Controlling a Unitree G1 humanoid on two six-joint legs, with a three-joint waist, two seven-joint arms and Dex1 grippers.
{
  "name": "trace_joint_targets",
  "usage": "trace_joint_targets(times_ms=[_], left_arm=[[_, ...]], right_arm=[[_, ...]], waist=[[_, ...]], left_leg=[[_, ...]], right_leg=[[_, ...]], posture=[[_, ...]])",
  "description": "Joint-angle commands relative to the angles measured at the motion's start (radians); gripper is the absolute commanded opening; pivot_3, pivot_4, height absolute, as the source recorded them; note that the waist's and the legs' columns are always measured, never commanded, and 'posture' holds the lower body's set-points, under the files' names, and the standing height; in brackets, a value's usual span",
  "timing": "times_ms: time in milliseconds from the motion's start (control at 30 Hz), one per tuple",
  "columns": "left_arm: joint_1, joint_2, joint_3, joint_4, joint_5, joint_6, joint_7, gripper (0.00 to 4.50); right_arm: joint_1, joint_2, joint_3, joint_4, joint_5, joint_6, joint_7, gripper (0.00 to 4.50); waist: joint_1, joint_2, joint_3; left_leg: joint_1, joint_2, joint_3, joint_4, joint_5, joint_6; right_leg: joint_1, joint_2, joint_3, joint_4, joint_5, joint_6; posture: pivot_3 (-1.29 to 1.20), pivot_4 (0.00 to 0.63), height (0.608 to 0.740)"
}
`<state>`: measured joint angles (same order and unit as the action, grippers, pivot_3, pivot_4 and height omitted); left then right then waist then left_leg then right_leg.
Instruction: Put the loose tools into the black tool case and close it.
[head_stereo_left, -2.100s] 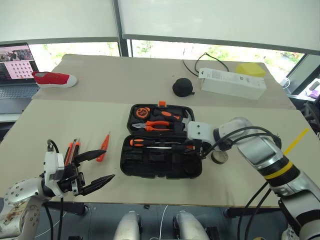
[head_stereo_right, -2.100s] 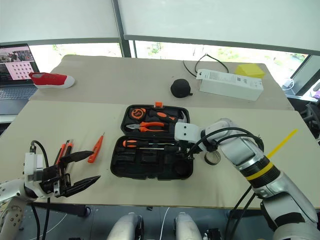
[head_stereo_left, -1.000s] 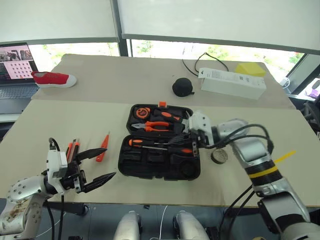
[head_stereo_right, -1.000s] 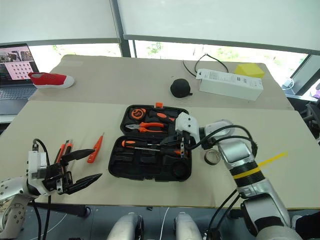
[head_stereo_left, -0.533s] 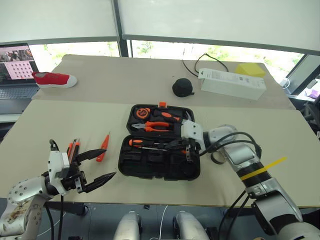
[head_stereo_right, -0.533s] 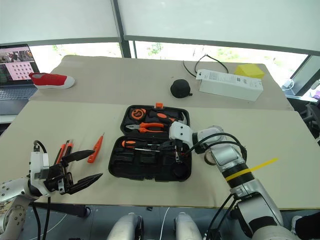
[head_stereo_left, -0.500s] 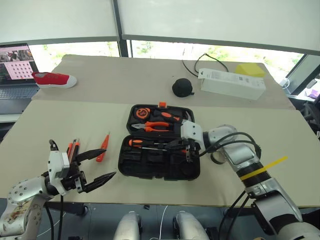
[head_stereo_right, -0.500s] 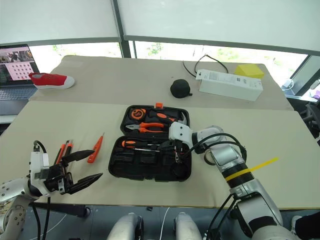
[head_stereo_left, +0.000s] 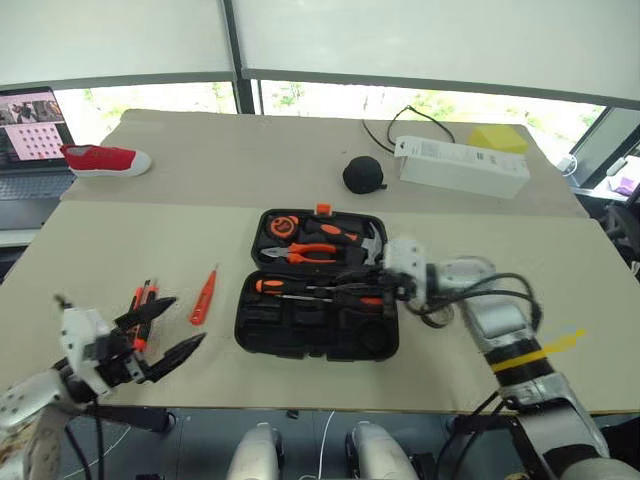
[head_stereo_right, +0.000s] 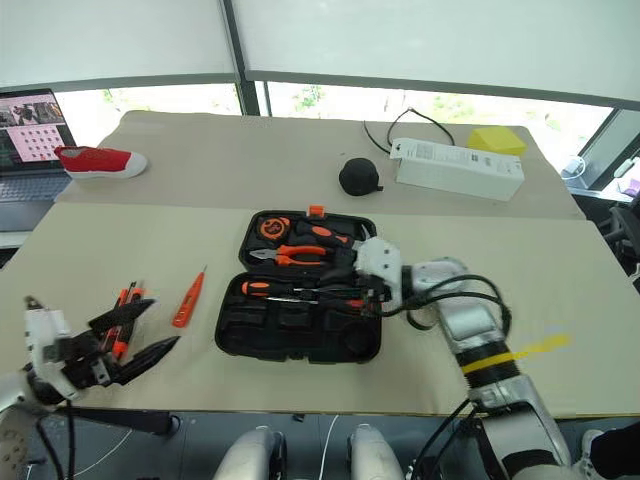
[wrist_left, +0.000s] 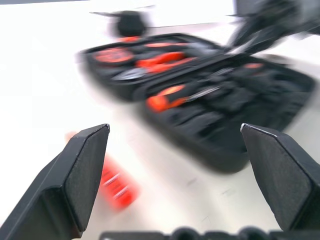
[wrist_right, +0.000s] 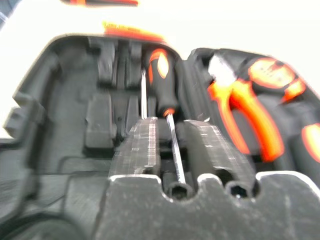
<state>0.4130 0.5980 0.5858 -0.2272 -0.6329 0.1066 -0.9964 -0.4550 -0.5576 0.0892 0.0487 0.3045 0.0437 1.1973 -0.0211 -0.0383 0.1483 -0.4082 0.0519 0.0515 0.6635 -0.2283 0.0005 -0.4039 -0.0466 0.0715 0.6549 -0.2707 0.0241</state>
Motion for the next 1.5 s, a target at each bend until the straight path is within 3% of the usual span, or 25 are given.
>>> trace_joint_targets(times_ms=[33,200,333,467,600,700,833,1067,1200,1433,1500], left_arm=[[0.102,-0.053,0.152,-0.036,0.008,-0.01,0.117,4.5],[0.248,-0.107,0.286,-0.034,0.003,0.039,0.227,4.5],[0.288,-0.071,0.308,-0.057,-0.042,0.123,0.237,4.5],[0.258,0.026,0.27,-0.161,-0.117,0.322,0.292,4.5],[0.049,0.227,0.122,-0.289,-0.226,0.649,0.472,4.5],[-0.152,0.286,-0.007,-0.297,-0.245,0.844,0.639,4.5],[-0.435,0.244,-0.204,-0.276,-0.246,1.061,0.814,4.5],[-0.672,0.133,-0.398,-0.135,-0.12,1.165,0.908,4.5],[-0.729,0.1,-0.449,-0.084,-0.087,1.223,0.887,2.95],[-0.692,0.08,-0.411,-0.087,-0.055,1.186,0.825,0.46],[-0.681,0.094,-0.391,-0.089,-0.053,1.135,0.773,0.43]], right_arm=[[0.106,-0.036,-0.121,-0.104,0.112,-0.01,0.009,2.85],[0.286,-0.049,-0.242,-0.157,0.226,-0.103,0.082,4.46],[0.353,-0.07,-0.308,-0.166,0.251,-0.078,0.044,4.46],[0.343,-0.076,-0.31,-0.185,0.254,-0.092,0.046,4.46],[0.3,-0.104,-0.281,-0.261,0.264,-0.044,0.048,4.46],[0.283,-0.125,-0.268,-0.305,0.278,0.001,0.045,4.46],[0.266,-0.145,-0.269,-0.34,0.294,0.044,0.023,4.46],[0.295,-0.149,-0.278,-0.361,0.282,0.055,-0.005,4.46],[0.315,-0.152,-0.282,-0.379,0.281,0.057,-0.021,4.5],[0.361,-0.164,-0.299,-0.402,0.279,0.048,-0.036,4.5],[0.372,-0.169,-0.307,-0.406,0.279,0.046,-0.038,4.5]], waist=[[0.001,0.0,0.0],[0.001,-0.002,0.001],[0.006,-0.003,0.001],[0.009,-0.005,0.002],[0.013,-0.003,0.003],[0.007,-0.003,0.003],[0.0,-0.003,0.003],[0.007,-0.004,0.003],[0.011,-0.004,0.003],[0.012,-0.003,0.003],[0.011,-0.003,0.003]], left_leg=[[0.0,0.0,0.0,0.0,0.0,0.0],[0.001,0.0,0.001,-0.001,0.0,0.0],[0.002,0.0,0.005,-0.001,0.0,0.0],[0.004,0.0,0.005,-0.001,0.0,0.0],[0.003,0.0,0.004,-0.001,0.001,-0.001],[0.003,0.0,0.003,-0.001,0.002,-0.001],[0.001,-0.002,-0.002,-0.002,0.001,-0.002],[0.001,-0.003,-0.005,-0.003,0.0,-0.003],[0.001,-0.004,-0.005,-0.003,0.0,-0.003],[0.002,-0.004,-0.005,-0.003,0.0,-0.003],[0.002,-0.004,-0.005,-0.003,0.0,-0.003]], right_leg=[[0.0,0.0,0.0,0.0,0.0,0.0],[0.001,0.0,0.0,-0.001,0.0,0.0],[0.001,0.0,0.001,0.0,-0.003,-0.001],[0.0,0.0,0.0,0.0,-0.007,-0.007],[0.002,0.0,0.0,0.003,-0.003,-0.001],[0.002,0.001,0.0,0.003,-0.003,-0.001],[0.0,0.002,0.001,0.003,-0.002,0.0],[0.0,0.003,0.001,0.003,-0.002,0.0],[0.001,0.002,0.001,0.002,-0.002,0.0],[0.002,0.002,0.001,0.002,-0.002,0.0],[0.002,0.002,0.001,0.002,-0.002,0.0]], posture=[[0.0,0.15,0.74],[0.0,0.15,0.74],[0.0,0.15,0.74],[0.0,0.15,0.74],[0.0,0.15,0.74],[0.0,0.15,0.74],[0.0,0.15,0.74],[0.0,0.15,0.74],[0.0,0.15,0.74],[0.0,0.15,0.74],[0.0,0.15,0.74]])
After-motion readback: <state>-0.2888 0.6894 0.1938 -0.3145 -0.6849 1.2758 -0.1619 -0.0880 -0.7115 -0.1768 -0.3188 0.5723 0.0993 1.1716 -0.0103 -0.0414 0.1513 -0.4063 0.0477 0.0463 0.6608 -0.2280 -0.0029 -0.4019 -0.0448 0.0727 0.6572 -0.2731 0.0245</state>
